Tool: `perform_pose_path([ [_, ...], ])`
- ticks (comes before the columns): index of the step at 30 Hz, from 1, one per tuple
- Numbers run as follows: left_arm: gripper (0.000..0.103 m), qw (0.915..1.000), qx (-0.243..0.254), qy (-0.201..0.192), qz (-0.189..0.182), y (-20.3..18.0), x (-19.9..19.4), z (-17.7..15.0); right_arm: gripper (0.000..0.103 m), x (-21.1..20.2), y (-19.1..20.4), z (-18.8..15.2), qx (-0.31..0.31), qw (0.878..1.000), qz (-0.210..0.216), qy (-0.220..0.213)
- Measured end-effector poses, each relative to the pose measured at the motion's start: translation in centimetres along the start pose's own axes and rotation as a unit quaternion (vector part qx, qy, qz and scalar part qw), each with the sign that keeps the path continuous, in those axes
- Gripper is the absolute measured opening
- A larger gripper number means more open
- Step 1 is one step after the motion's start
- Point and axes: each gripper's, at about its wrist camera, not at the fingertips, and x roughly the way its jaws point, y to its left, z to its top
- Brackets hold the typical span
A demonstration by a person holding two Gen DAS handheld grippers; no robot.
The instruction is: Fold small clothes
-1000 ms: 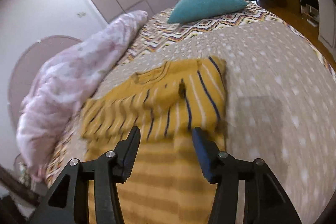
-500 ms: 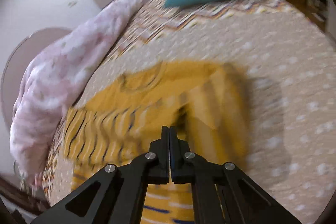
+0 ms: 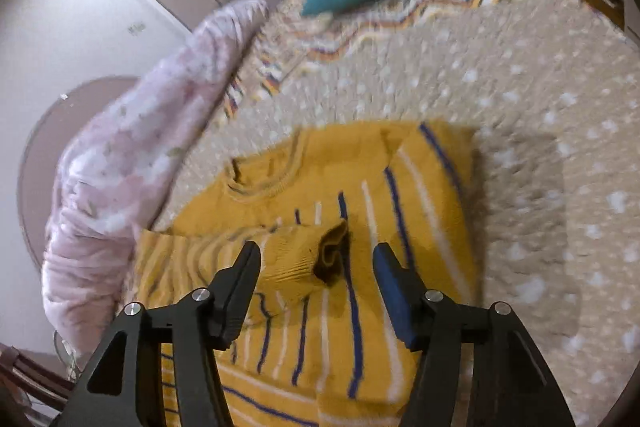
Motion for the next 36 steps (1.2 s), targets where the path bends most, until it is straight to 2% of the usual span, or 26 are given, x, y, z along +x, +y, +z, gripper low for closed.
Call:
perform_pose_path([
  [1,0.07,1.0,0.0,0.0,0.0,0.1,0.0,0.0,0.05,0.4,0.0,-0.1,-0.003,1.0,0.005,0.006],
  [2,0.07,1.0,-0.001,0.0,0.0,0.1,0.0,0.1,0.012,0.6,0.2,-0.4,-0.007,1.0,0.02,0.015],
  [3,0.07,1.0,-0.002,-0.001,0.001,0.3,-0.1,0.2,0.009,0.5,0.7,-0.6,-0.012,0.999,0.035,0.017],
  [5,0.07,0.9999,-0.009,-0.006,0.004,0.8,-0.3,0.5,0.009,-1.3,1.4,-0.4,-0.022,0.999,0.047,-0.007],
  [7,0.07,0.9998,-0.017,-0.011,0.006,1.4,-0.4,0.9,0.009,-3.0,1.2,-0.1,-0.022,0.999,0.029,-0.025],
  [8,0.07,0.9996,-0.022,-0.014,0.008,1.8,-0.5,1.1,0.009,-3.7,0.8,0.3,-0.022,0.999,0.004,-0.038],
  [10,0.07,0.9992,-0.031,-0.02,0.017,2.6,-0.6,1.5,0.009,-4.3,0.1,1.1,-0.027,0.995,-0.08,-0.053],
  [11,0.07,0.999,-0.035,-0.02,0.02,2.8,-0.4,1.6,0.009,-4.3,-0.5,1.4,-0.025,0.992,-0.111,-0.053],
  [12,0.07,0.9988,-0.039,-0.018,0.022,3.1,-0.3,1.6,0.014,-3.8,-1.1,1.6,-0.022,0.99,-0.131,-0.043],
  [14,0.07,0.9984,-0.05,-0.011,0.022,3.8,0.2,1.7,0.018,-2.8,-1.6,1.5,-0.023,0.99,-0.141,-0.014],
  [16,0.07,0.998,-0.059,-0.007,0.019,4.3,0.4,1.7,0.028,-3.7,-1.5,0.8,-0.027,0.992,-0.125,-0.016],
  [18,0.07,0.998,-0.06,-0.001,0.019,4.6,0.5,1.5,0.043,-6.0,-1.1,-0.5,-0.032,0.994,-0.106,-0.023],
  [21,0.07,0.9979,-0.06,0.012,0.019,5.0,1.0,0.8,0.051,-8.9,-1.3,-3.7,-0.032,0.998,-0.052,0.0],
  [25,0.07,0.9955,-0.083,0.046,-0.008,5.8,1.9,-0.7,0.051,-12.0,-3.0,-10.0,-0.026,0.999,-0.019,0.043],
  [30,0.071,0.9949,-0.081,0.054,-0.026,5.3,1.8,-2.2,0.051,-14.0,-6.3,-19.4,0.011,0.997,0.007,0.077],
  [33,0.076,0.9946,-0.08,0.054,-0.039,4.9,1.2,-3.2,0.051,-15.1,-7.1,-23.5,0.037,0.996,0.053,0.055],
  [36,0.079,0.9929,-0.084,0.056,-0.063,4.2,0.5,-4.4,0.051,-15.4,-7.0,-26.4,0.071,0.989,0.123,0.049],
])
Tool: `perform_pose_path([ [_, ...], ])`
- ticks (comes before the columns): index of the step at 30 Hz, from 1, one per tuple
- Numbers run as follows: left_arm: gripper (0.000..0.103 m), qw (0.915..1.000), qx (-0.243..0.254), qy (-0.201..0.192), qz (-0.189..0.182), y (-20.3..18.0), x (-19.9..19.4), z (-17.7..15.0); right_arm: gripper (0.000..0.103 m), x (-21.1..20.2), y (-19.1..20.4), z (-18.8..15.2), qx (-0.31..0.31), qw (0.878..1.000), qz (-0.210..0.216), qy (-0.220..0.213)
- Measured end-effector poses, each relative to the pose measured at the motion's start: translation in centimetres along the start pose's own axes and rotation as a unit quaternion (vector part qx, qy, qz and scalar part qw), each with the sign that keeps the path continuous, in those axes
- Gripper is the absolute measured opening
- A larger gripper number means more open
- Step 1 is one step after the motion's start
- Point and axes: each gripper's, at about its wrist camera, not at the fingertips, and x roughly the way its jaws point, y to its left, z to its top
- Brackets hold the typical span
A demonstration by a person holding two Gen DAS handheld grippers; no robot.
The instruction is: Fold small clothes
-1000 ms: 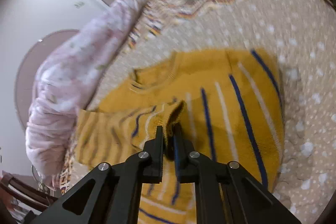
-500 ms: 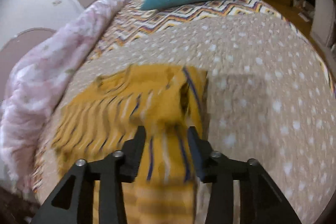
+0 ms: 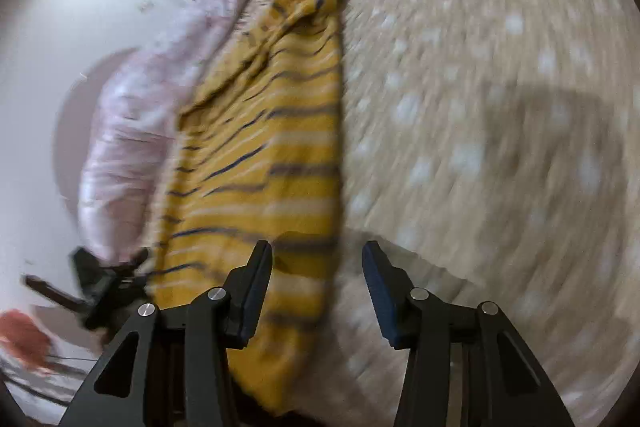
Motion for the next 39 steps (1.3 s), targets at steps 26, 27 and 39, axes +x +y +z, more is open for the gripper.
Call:
perform_pose_path([
  [26,0.006,0.9987,0.017,-0.037,0.03,-1.3,-6.3,-3.7,0.008,-0.6,3.6,-6.7,-0.032,0.999,0.019,-0.018],
  [27,0.009,0.9987,0.009,-0.038,0.033,-0.9,-6.1,-3.7,0.009,-0.4,3.6,-6.7,-0.034,0.999,0.015,-0.016],
  [39,0.051,0.9988,0.026,0.005,0.04,-1.5,-1.6,-4.4,0.031,1.1,2.4,-7.0,-0.034,0.999,-0.02,-0.007],
])
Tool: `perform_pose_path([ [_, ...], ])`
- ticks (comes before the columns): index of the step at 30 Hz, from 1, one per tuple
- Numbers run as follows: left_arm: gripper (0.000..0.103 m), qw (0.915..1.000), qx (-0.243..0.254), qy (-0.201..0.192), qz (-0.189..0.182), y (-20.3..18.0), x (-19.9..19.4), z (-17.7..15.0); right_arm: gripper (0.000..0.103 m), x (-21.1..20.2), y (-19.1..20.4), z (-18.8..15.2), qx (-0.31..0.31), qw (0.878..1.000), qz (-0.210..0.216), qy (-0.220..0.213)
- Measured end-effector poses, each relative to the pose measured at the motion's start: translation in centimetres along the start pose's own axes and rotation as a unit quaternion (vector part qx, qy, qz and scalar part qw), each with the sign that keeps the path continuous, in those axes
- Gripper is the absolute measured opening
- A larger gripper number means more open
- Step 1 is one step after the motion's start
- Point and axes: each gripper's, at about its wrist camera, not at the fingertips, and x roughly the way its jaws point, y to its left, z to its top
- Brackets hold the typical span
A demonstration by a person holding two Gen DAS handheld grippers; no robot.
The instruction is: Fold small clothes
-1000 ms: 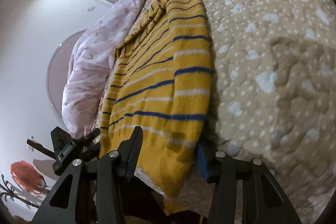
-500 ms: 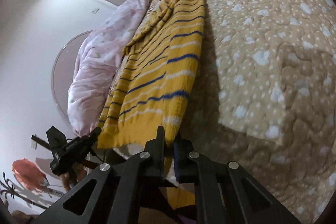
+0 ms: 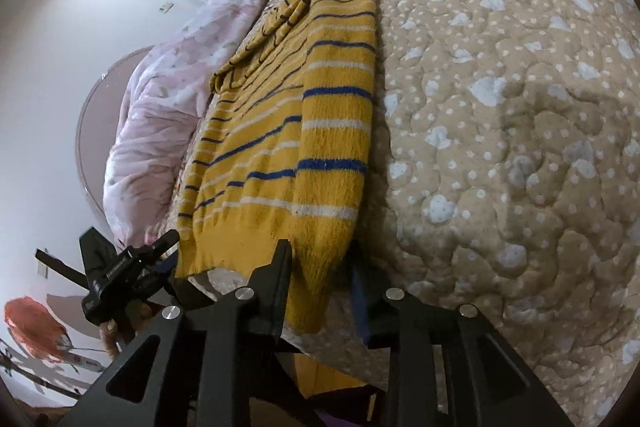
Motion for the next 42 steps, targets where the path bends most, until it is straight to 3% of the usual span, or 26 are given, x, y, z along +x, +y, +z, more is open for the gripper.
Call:
perform_pose_path([
  [1,0.03,0.9998,0.015,-0.003,0.013,-0.6,0.2,-0.1,0.031,0.2,0.3,0.0,-0.007,1.0,-0.004,0.001],
  [2,0.017,0.9995,0.027,0.0,0.015,-0.9,0.3,-0.1,0.026,0.4,0.5,0.0,-0.013,1.0,-0.01,0.004],
  [3,0.017,0.9996,0.025,0.002,0.012,-0.9,0.3,0.1,0.012,0.6,0.7,0.3,-0.017,1.0,-0.013,0.007],
  [6,0.009,0.9999,-0.007,0.0,-0.013,-0.2,-0.6,0.9,0.009,0.4,1.8,1.5,-0.025,1.0,-0.011,0.0],
  [10,0.009,0.9979,-0.035,-0.025,-0.049,-0.2,-2.5,4.1,0.008,-0.9,4.8,5.1,-0.044,0.998,0.023,-0.026],
  [15,0.006,0.9948,-0.03,-0.084,-0.048,-2.4,-3.3,12.2,0.008,-1.0,8.8,13.2,-0.069,0.995,0.049,-0.06],
  [18,0.006,0.9936,-0.02,-0.102,-0.045,-4.4,-1.8,18.0,0.008,0.0,10.9,18.6,-0.079,0.992,0.038,-0.088],
  [21,0.006,0.9949,-0.013,-0.095,-0.03,-6.2,1.2,23.1,0.008,2.1,11.3,23.7,-0.067,0.993,0.021,-0.096],
  [27,0.003,0.9963,-0.022,-0.081,0.019,-7.6,8.8,31.2,0.008,8.5,7.5,31.5,-0.024,0.995,-0.045,-0.084],
  [31,0.003,0.9962,-0.023,-0.062,0.056,-7.2,13.7,34.0,0.008,12.2,3.5,35.0,0.04,0.997,-0.032,-0.063],
  [33,0.003,0.9967,-0.032,-0.05,0.057,-6.4,15.1,34.5,0.009,13.4,2.2,36.1,0.06,0.996,-0.022,-0.059],
  [35,0.004,0.9977,-0.042,-0.038,0.037,-5.5,15.7,34.7,0.009,14.4,1.2,37.3,0.08,0.995,-0.013,-0.056],
  [37,0.012,0.998,-0.043,-0.041,0.022,-4.7,15.3,34.5,0.01,14.8,0.5,37.8,0.094,0.994,-0.007,-0.05],
  [40,0.045,0.9977,-0.029,-0.059,0.015,-3.7,13.4,33.9,0.013,15.1,-0.5,38.3,0.115,0.992,0.017,-0.044],
  [42,0.056,0.9972,-0.022,-0.07,0.013,-3.3,12.3,33.2,0.026,14.4,-1.0,38.2,0.138,0.988,0.053,-0.051],
])
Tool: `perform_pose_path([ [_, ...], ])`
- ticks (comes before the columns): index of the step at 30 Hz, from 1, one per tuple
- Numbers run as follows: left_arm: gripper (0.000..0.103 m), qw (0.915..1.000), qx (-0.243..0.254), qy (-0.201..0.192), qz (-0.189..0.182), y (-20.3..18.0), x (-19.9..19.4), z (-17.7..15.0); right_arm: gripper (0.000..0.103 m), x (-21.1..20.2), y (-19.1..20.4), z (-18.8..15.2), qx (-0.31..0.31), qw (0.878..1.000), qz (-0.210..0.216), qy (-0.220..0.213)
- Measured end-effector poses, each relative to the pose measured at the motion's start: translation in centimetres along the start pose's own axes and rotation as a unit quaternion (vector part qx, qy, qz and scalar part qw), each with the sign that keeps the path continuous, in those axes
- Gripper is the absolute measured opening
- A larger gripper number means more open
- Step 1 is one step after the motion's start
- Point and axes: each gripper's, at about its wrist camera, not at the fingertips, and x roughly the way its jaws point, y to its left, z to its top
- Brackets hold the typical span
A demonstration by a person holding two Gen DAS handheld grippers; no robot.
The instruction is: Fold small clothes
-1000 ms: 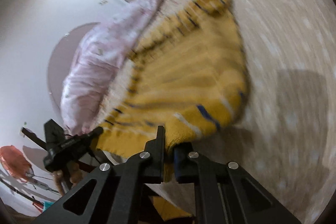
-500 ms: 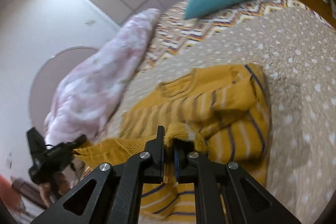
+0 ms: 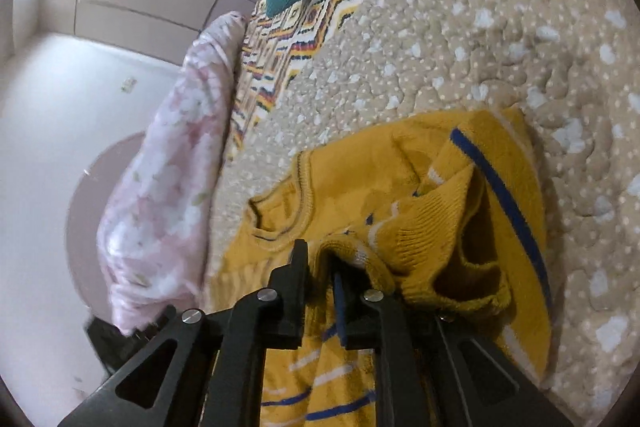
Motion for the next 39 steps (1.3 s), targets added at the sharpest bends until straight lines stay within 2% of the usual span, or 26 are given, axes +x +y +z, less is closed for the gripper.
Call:
perform_pose_path([
  [1,0.058,1.0,0.007,-0.002,-0.006,0.2,-0.6,-0.5,0.032,-0.6,-0.3,-0.1,0.013,1.0,0.021,-0.006],
  [2,0.062,0.9999,0.013,0.0,-0.008,0.3,-0.9,-0.9,0.044,-1.1,-0.3,-0.1,0.021,0.999,0.034,-0.01],
  [3,0.064,0.9996,0.026,0.005,-0.01,0.2,-1.0,-1.4,0.05,-1.7,-0.4,-0.2,0.026,0.999,0.041,-0.016],
  [4,0.066,0.9992,0.037,0.01,-0.009,0.0,-0.8,-1.8,0.05,-2.3,-0.2,-0.4,0.024,0.999,0.041,-0.02],
  [8,0.067,0.9938,0.098,0.051,0.005,-1.4,1.2,-4.3,0.056,-4.8,2.3,-1.5,-0.053,0.998,-0.003,-0.032],
  [11,0.066,0.9901,0.122,0.07,0.005,-2.3,2.4,-5.7,0.062,-6.0,5.3,-3.1,-0.157,0.985,-0.064,-0.041],
  [12,0.063,0.9881,0.136,0.07,0.015,-2.7,2.7,-6.0,0.067,-6.0,6.1,-3.6,-0.19,0.977,-0.082,-0.042],
  [14,0.027,0.9829,0.165,0.063,0.051,-3.5,3.0,-6.3,0.07,-5.2,7.6,-4.3,-0.254,0.959,-0.119,-0.044],
  [17,0.013,0.9833,0.164,0.05,0.061,-3.6,2.5,-6.2,0.072,-2.2,8.8,-5.1,-0.341,0.921,-0.184,-0.037],
  [18,0.011,0.9837,0.163,0.047,0.061,-3.5,2.2,-6.1,0.072,-0.8,8.8,-5.2,-0.358,0.91,-0.206,-0.029],
  [20,0.008,0.9861,0.152,0.04,0.055,-3.3,1.4,-5.7,0.072,1.2,8.1,-5.3,-0.378,0.897,-0.23,-0.012],
  [21,0.007,0.9871,0.149,0.035,0.048,-3.3,1.0,-5.6,0.067,2.1,7.8,-5.3,-0.386,0.891,-0.241,-0.005],
  [22,0.007,0.9872,0.149,0.032,0.046,-3.4,0.7,-5.5,0.055,2.4,7.4,-5.3,-0.386,0.889,-0.246,-0.001],
  [23,0.007,0.9871,0.151,0.028,0.047,-3.7,0.4,-5.3,0.013,2.4,6.9,-4.9,-0.372,0.896,-0.242,0.013],
  [24,0.007,0.9874,0.15,0.024,0.045,-3.9,0.1,-5.1,0.006,2.0,6.6,-4.5,-0.356,0.907,-0.227,0.016],
  [28,0.007,0.9917,0.128,0.005,0.016,-4.6,-1.0,-2.2,0.006,-1.6,7.3,-2.8,-0.311,0.934,-0.174,-0.028],
  [30,0.007,0.9925,0.12,-0.006,0.019,-5.2,-0.5,-0.6,0.006,-2.9,7.7,-1.3,-0.293,0.94,-0.169,-0.05],
  [32,0.007,0.9931,0.113,0.0,0.031,-5.7,1.3,0.9,0.006,-2.8,7.6,0.2,-0.282,0.939,-0.188,-0.061],
  [34,0.007,0.9933,0.103,0.029,0.042,-5.7,4.4,1.9,0.006,-1.6,7.1,1.3,-0.263,0.941,-0.205,-0.057],
  [36,0.008,0.9929,0.084,0.059,0.06,-4.8,6.9,2.1,0.007,0.3,5.2,2.3,-0.23,0.945,-0.232,-0.034],
  [38,0.01,0.9937,0.055,0.08,0.056,-3.6,8.1,1.9,0.008,1.3,3.4,2.8,-0.202,0.943,-0.262,-0.025],
  [39,0.011,0.9946,0.038,0.083,0.048,-3.0,8.1,1.8,0.008,0.9,2.5,2.8,-0.18,0.951,-0.25,-0.022],
])
